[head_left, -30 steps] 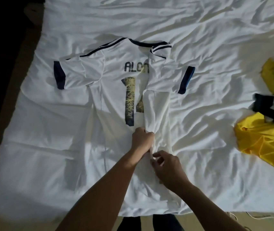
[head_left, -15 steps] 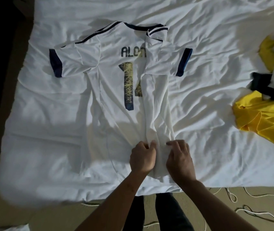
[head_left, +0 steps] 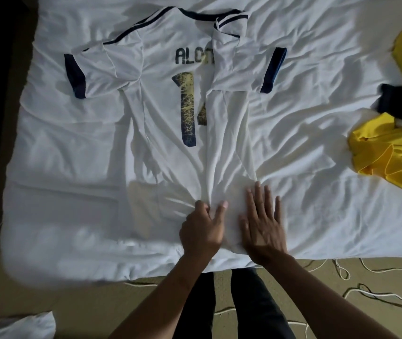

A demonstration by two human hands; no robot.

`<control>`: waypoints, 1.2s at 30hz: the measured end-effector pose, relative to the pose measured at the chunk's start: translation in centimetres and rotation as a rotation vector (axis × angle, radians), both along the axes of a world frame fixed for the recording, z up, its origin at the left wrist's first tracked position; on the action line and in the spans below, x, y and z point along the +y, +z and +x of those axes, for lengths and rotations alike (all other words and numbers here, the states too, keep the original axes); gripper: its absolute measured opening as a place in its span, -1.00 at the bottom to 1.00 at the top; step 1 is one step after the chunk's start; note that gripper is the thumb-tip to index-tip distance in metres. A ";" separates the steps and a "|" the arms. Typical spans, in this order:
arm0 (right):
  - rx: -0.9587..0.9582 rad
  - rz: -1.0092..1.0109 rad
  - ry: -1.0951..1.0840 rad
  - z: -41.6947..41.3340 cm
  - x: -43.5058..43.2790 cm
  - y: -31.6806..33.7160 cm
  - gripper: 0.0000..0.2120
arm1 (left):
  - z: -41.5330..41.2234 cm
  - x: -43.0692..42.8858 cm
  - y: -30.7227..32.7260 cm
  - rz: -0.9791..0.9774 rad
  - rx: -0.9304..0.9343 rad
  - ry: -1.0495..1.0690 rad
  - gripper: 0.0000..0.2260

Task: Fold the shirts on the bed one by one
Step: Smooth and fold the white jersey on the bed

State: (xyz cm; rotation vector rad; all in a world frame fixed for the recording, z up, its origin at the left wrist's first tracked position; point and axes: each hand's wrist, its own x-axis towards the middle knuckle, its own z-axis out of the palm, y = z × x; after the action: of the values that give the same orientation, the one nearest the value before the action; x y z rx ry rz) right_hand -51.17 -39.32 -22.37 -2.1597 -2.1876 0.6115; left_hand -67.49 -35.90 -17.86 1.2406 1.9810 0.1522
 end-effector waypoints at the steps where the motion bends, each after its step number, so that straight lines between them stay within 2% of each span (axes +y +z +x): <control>1: 0.001 0.009 -0.005 -0.1 0.5 0.1 -0.34 | 0.4 -0.4 0.0 0.013 0.011 -0.059 -0.61; 3: 0.000 0.002 0.014 -0.2 1.4 -0.1 -0.34 | 0.7 -1.0 -0.4 0.069 0.020 -0.103 -0.74; 6: -0.022 -0.026 0.048 0.0 1.4 -1.2 -0.37 | -0.1 -1.3 -1.4 0.068 0.000 0.011 -0.91; 10: -0.024 -0.031 0.060 0.3 0.9 -1.5 -0.38 | -1.0 -1.4 -1.4 0.161 0.008 0.077 -0.92; 15: 0.027 -0.033 0.033 0.2 2.2 -0.3 -0.36 | -1.6 1.1 -0.9 0.411 0.032 0.058 -0.95; 19: 0.013 -0.017 0.085 -0.3 6.4 1.4 -0.35 | -2.7 5.9 -0.6 0.568 0.112 0.000 -0.93; 22: 0.017 0.042 0.114 -1.3 10.4 2.8 -0.35 | -3.9 10.2 -0.6 0.615 0.209 0.042 -0.88; 28: 0.048 0.146 0.222 -4.8 20.1 4.3 -0.37 | -7.6 17.9 -0.9 0.526 0.378 0.115 -0.85; 36: 0.042 0.176 0.288 -12.3 32.8 4.6 -0.39 | -12.7 26.6 -2.8 0.198 0.418 0.224 -0.60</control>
State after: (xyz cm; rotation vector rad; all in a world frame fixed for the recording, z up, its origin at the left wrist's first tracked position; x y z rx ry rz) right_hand -63.50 -6.53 -17.80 -1.7497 -2.4458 0.4448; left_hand -80.17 -9.26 -20.68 1.2452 2.5192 0.2173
